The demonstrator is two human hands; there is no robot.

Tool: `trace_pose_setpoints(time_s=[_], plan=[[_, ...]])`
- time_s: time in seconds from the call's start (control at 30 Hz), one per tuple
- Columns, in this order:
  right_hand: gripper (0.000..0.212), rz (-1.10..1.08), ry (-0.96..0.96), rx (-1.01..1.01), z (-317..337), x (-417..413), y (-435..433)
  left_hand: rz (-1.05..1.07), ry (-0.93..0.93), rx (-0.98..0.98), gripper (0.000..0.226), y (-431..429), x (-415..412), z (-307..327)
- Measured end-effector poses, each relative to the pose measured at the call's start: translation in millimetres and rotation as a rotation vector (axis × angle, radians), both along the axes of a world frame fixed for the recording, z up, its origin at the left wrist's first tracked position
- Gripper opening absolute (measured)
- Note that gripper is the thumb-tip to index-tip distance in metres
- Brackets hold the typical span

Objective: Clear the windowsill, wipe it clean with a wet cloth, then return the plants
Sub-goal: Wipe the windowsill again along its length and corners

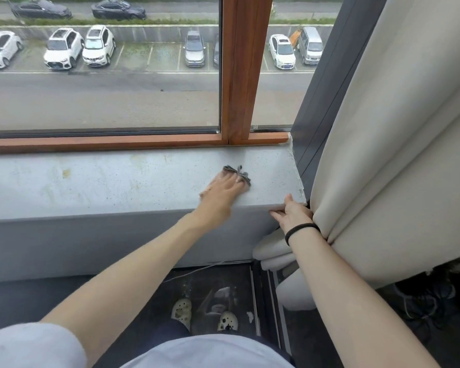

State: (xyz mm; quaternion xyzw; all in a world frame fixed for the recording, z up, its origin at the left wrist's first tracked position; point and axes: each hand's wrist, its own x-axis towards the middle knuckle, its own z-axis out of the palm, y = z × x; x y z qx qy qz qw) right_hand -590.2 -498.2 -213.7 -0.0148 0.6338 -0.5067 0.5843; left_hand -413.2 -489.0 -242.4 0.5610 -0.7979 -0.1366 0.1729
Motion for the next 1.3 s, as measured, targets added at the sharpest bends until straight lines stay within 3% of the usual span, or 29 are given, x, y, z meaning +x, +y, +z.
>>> trace_pose_setpoints(time_s=[0.13, 0.23, 0.37, 0.47, 0.57, 0.67, 0.73, 0.83, 0.93, 1.1, 1.17, 1.3], plan=[[0.049, 0.025, -0.010, -0.006, 2.0, 0.0, 1.4, -0.105, 0.057, 0.009, 0.081, 31.1, 15.1, -3.6], [0.047, 0.041, -0.011, -0.009, 5.1, 0.8, 4.5, 0.068, 0.105, 0.147, 0.080, 4.5, 40.0, -7.9], [0.045, 0.105, 0.050, -0.014, 11.6, 1.6, 10.7, 0.233, 0.048, 0.068, 0.070, 13.5, -4.5, -7.0], [0.056, 0.383, 0.290, 0.113, 11.5, -7.3, 19.3, 0.127, 0.060, 0.050, 0.078, 37.1, -21.5, -4.3], [0.071, 0.541, 0.520, 0.152, 10.6, -8.9, 25.7, 0.051, 0.071, 0.022, 0.081, 41.6, 24.7, 2.2], [0.065, 0.714, 0.910, -0.096, 16.6, 16.8, 25.5, 0.368, 0.142, 0.067, 0.066, 40.9, 83.2, 2.5], [0.051, 0.787, 1.120, -0.293, 23.3, 38.7, 22.3, 0.550, 0.086, 0.036, 0.051, 39.5, 86.4, 2.2], [0.025, 0.975, 1.251, -0.416, 23.2, 64.7, 9.7, 0.490, 0.097, 0.028, 0.040, 47.6, 60.2, 0.0], [0.039, 1.179, 1.316, -0.513, 14.6, 79.3, -1.7, 0.246, 0.104, 0.054, 0.049, 61.7, 84.5, 0.9], [0.064, 1.309, 1.438, -0.542, 5.9, 94.8, -10.3, 0.563, 0.120, 0.108, 0.036, 46.7, 164.7, 3.2], [0.075, 1.403, 1.466, -0.501, 5.8, 105.9, -12.7, 0.583, 0.023, 0.098, 0.036, 41.1, 161.6, -4.5], [0.090, 1.485, 1.433, -0.410, 7.6, 125.2, -17.8, 0.206, 0.002, 0.061, 0.052, 67.5, 146.2, -9.1]])
